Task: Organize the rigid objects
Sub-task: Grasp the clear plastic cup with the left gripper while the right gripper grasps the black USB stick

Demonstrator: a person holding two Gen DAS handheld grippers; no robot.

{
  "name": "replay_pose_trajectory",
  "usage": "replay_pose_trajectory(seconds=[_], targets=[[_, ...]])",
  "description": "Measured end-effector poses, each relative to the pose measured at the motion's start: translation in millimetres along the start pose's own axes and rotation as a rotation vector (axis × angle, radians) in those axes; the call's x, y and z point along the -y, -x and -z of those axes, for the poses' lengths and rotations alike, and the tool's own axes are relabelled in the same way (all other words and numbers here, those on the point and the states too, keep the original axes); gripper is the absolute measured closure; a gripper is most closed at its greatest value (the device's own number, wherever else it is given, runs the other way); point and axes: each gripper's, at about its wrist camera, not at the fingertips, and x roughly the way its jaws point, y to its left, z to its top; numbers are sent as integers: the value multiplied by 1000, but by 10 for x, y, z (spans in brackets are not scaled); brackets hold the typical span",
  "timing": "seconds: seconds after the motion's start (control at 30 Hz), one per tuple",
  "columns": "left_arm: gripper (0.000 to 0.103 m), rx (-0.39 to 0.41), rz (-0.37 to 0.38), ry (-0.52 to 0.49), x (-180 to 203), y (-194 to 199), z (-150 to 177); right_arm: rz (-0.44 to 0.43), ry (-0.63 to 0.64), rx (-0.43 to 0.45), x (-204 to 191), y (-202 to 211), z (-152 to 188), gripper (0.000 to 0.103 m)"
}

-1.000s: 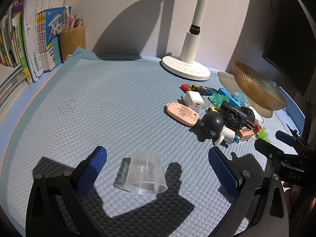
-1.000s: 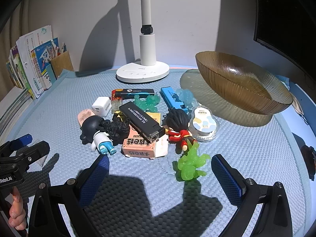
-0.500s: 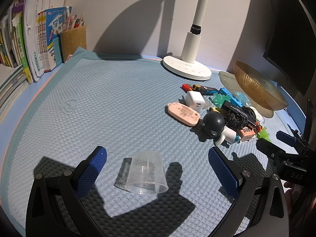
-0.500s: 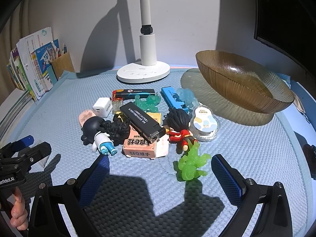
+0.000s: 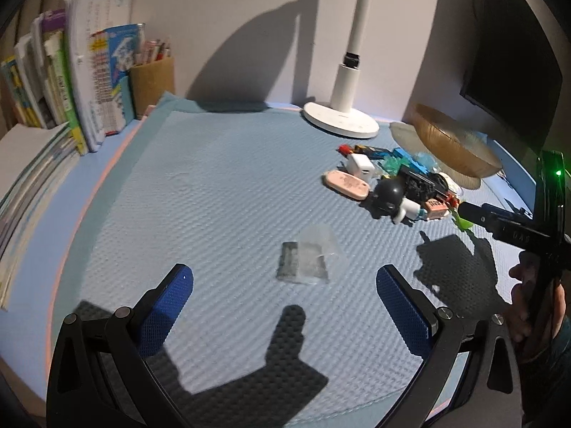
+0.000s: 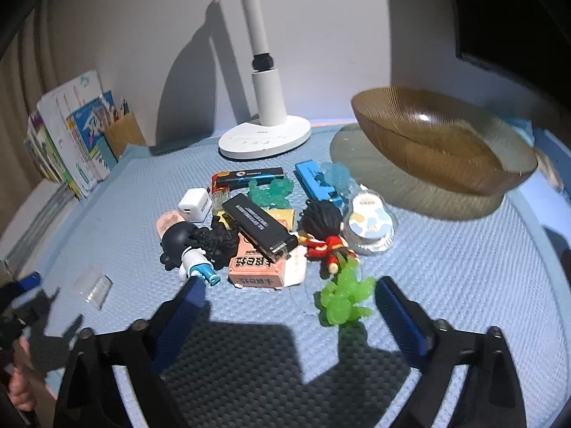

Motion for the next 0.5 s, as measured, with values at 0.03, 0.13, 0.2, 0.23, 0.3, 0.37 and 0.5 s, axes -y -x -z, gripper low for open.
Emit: replay_pose_trajectory(seconds=[0.03,0.13,0.2,0.23,0.3,0.37,0.5], targets=[[1,-14,5,-7,24,-56,-22,-17,-16,-22,48,-4,13,25],[14,-69,64,-3,109,-256,-78,-55,-47,-69,136,-1,50,30],[18,-93,84,-3,195,-385,-109,-88,-57,-85,129,22,58,30],[21,-99,82,-5,225,-429,-113,-108,-52,-89,87,40,50,32],[42,-122,92,4,252,-532,-122,-113,-7,-85,-45,64,13,35],[56,-155,96,28,228,-616,-124,-97,59,-82,-199,55,-69,38],[67,-142,87,27,187,-596,-116,-47,161,-83,-282,-86,-291,58]])
